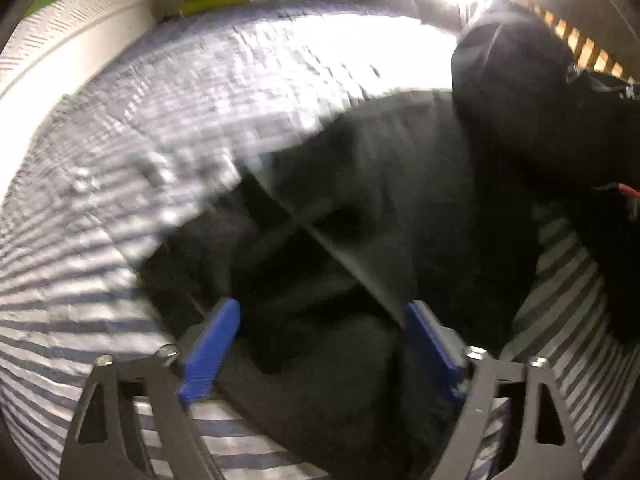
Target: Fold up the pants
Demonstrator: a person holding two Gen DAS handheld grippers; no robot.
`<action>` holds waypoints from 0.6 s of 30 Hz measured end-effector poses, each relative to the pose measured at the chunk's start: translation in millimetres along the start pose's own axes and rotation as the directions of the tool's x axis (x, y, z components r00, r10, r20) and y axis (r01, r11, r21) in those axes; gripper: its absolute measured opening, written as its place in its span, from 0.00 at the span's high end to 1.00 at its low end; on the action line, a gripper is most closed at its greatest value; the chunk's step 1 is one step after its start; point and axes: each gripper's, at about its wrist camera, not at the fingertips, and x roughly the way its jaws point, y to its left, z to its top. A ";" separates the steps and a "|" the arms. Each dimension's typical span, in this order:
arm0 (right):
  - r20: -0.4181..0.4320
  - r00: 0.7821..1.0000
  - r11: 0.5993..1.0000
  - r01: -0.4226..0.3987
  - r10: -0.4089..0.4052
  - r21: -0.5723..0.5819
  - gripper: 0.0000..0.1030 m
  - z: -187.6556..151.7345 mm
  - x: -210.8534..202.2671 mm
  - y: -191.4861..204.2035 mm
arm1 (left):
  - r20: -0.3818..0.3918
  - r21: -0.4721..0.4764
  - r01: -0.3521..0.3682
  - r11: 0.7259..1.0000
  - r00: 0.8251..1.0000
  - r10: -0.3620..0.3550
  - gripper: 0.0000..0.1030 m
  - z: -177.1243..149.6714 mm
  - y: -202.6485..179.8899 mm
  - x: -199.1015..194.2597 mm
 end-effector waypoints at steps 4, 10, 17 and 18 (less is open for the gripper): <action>0.078 0.995 0.997 -0.063 0.067 -0.054 0.97 18.5 -43.7 35.3 | 0.139 -0.010 -0.041 0.999 0.989 0.042 0.17 15.0 17.0 -48.0; 0.146 0.974 0.966 -0.137 0.171 -0.219 0.97 36.0 -103.0 118.6 | 0.245 -0.079 -0.078 0.994 0.965 0.095 0.17 29.6 62.5 -92.2; 0.112 0.934 0.881 -0.275 0.340 -0.385 0.97 22.2 -140.1 231.9 | 0.320 -0.203 -0.094 0.975 0.934 0.156 0.17 27.4 129.5 -137.9; 0.103 0.924 0.864 -0.299 0.368 -0.406 0.97 18.2 -146.7 246.7 | 0.326 -0.222 -0.092 0.971 0.931 0.163 0.17 27.2 139.7 -142.7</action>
